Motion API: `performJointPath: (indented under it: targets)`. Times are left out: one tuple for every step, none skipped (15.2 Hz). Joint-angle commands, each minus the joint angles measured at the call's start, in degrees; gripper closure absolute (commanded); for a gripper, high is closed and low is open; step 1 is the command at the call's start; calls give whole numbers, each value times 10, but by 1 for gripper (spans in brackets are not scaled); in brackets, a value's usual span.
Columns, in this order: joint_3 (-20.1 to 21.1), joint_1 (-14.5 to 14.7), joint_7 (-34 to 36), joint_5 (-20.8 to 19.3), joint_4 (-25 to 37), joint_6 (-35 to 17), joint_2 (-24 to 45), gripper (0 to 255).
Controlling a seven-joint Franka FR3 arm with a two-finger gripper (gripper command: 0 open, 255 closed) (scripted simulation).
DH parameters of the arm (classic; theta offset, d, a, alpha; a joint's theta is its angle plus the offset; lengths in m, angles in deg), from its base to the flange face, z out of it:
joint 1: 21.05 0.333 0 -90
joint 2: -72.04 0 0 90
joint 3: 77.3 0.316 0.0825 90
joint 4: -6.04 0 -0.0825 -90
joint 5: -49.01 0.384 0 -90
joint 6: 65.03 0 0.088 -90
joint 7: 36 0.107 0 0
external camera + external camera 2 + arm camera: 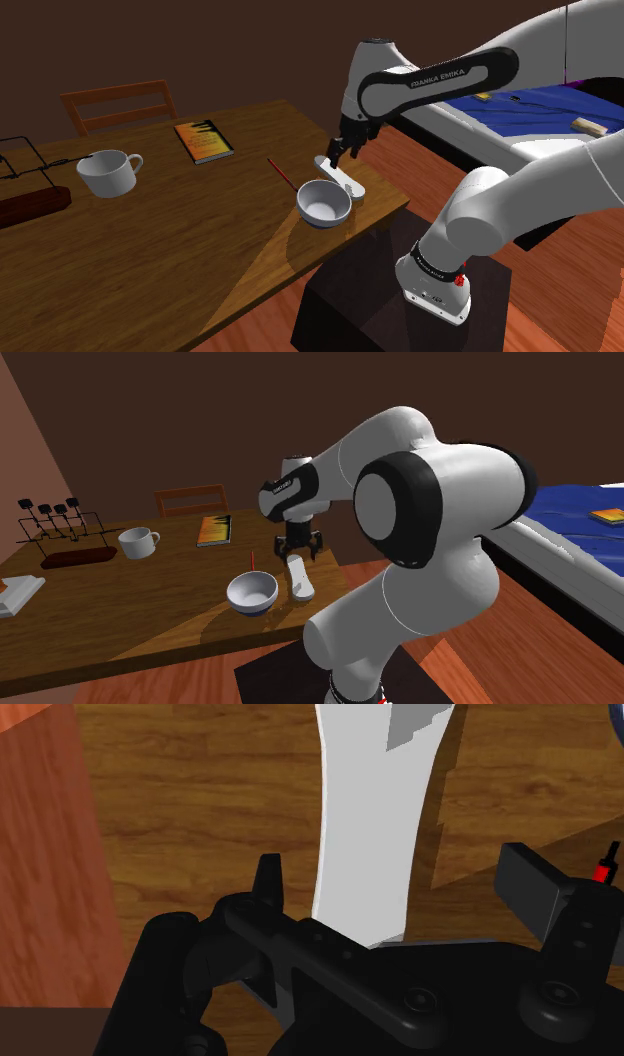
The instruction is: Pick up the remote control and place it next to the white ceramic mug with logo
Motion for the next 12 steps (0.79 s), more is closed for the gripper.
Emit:
performJointPath:
  targets:
    - [-3,1,-2,2,-8,-39,27,0]
    - [-3,1,-2,2,-12,-49,32,0]
    - [-4,1,-2,2,-17,-59,38,0]
    - [-4,1,-2,2,-21,-68,43,0]
    - [-4,2,-2,2,-25,-78,49,0]
    - [-5,2,-2,3,-29,-88,55,0]
    - [-5,2,-3,3,-33,-98,62,0]
    - [-5,2,-3,3,-39,-115,72,0]
    - [-5,2,-3,3,-39,-115,72,0]
    - [-5,2,-3,3,-39,-115,72,0]
    - [-5,2,-3,3,-39,-115,72,0]
    - [-5,2,-3,3,-39,-115,72,0]
